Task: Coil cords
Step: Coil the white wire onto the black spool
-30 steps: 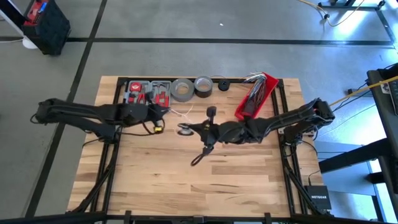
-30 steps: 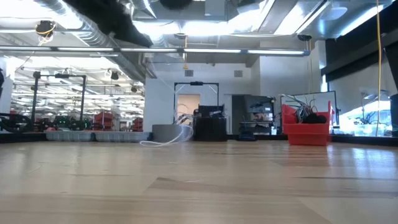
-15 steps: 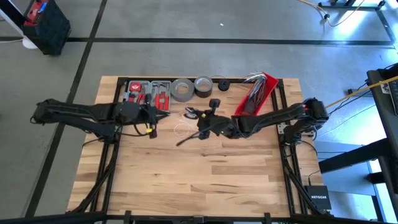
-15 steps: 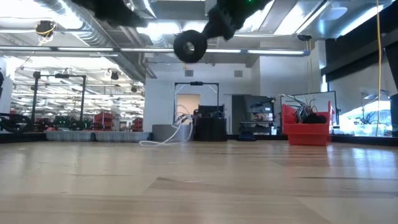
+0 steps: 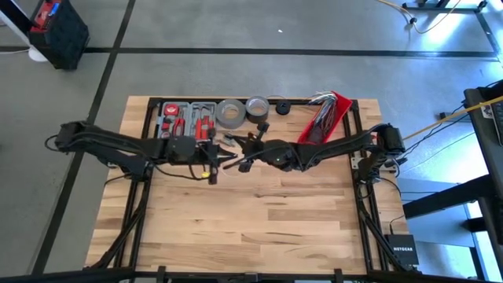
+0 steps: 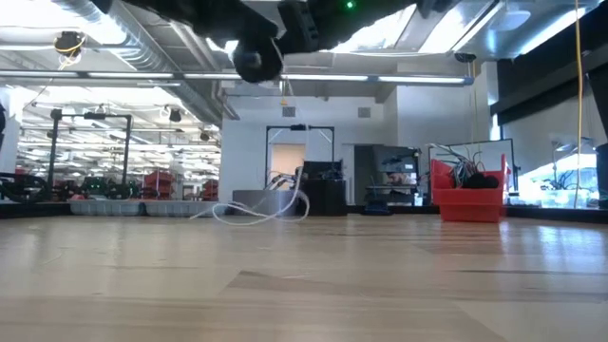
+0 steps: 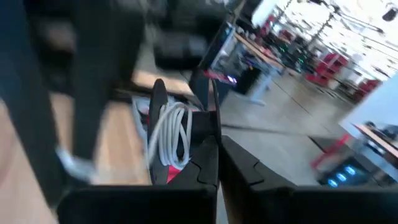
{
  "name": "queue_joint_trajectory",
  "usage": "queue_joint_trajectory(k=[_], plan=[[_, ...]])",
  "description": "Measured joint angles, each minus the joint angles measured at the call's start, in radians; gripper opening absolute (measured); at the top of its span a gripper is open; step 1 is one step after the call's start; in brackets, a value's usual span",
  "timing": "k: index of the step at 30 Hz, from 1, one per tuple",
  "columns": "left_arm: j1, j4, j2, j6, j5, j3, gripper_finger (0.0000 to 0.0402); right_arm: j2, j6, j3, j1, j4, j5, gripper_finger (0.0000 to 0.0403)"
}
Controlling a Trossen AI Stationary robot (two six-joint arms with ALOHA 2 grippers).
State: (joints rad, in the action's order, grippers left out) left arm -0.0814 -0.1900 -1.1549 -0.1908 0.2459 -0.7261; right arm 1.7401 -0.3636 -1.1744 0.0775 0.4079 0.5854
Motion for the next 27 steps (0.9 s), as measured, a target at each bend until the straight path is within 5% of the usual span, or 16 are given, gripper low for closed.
queue_joint_trajectory(k=[10, 27], plan=[[0.059, -0.034, -0.059, -0.001, 0.010, -0.002, 0.0007, -0.014, -0.011, -0.006, 0.000, 0.194, -0.020, 0.0005], [0.076, -0.003, -0.067, -0.008, 0.000, -0.003, 0.0008, -0.159, -0.209, -0.119, 0.081, 0.217, -0.028, 0.0005]])
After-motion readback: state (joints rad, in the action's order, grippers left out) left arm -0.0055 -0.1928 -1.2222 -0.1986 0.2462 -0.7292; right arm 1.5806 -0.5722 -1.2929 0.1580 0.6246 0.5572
